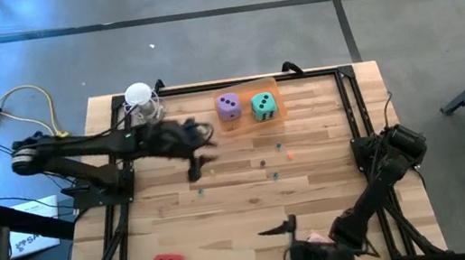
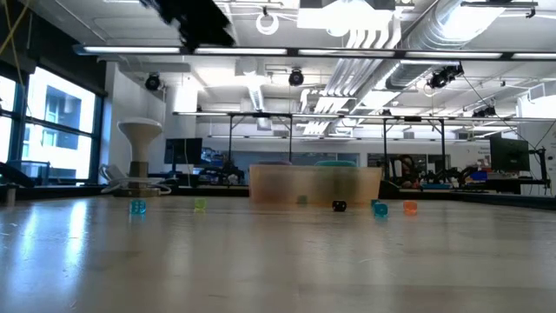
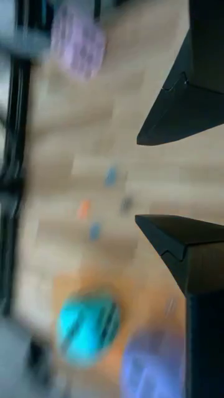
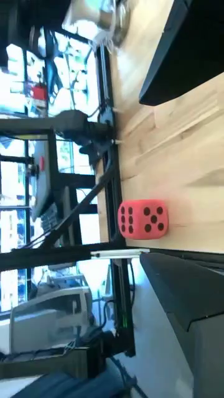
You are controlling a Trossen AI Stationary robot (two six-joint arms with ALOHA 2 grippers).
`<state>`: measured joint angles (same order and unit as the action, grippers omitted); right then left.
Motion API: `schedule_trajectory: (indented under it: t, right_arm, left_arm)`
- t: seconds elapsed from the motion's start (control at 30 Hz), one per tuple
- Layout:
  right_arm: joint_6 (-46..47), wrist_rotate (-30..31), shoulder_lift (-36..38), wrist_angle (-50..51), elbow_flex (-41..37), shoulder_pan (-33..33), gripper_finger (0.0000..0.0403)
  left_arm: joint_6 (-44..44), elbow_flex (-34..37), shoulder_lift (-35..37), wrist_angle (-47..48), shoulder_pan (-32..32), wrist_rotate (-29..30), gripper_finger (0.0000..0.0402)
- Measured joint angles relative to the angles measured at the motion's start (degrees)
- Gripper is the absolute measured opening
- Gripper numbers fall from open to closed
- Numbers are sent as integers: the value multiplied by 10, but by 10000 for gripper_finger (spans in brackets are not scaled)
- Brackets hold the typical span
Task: Pick & Place Dice
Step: Put the big pink die into the orange bin
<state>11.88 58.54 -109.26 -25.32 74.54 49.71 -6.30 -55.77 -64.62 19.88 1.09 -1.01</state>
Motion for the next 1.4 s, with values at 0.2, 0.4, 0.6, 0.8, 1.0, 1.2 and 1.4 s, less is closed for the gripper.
schedule_trajectory:
  t: [0.2,0.4,0.6,0.8,1.0,1.2,1.4]
  right_arm:
    - [-31,155,3,11,30,63,400]
    - [-54,234,3,11,59,102,400]
    - [-103,241,3,12,120,119,400]
    - [-159,309,3,11,171,134,400]
    - [-164,315,2,-14,190,145,400]
    - [-198,315,2,-61,193,144,400]
    - [-202,310,2,-41,194,137,400]
  left_arm:
    - [-48,0,34,63,144,-17,184]
    - [-78,1,8,68,256,74,184]
    - [-109,1,-15,65,289,98,184]
    - [-114,1,-16,67,289,100,184]
    - [-127,1,-15,79,289,99,184]
    - [-133,1,-15,89,289,99,184]
    - [-133,1,-15,89,288,99,184]
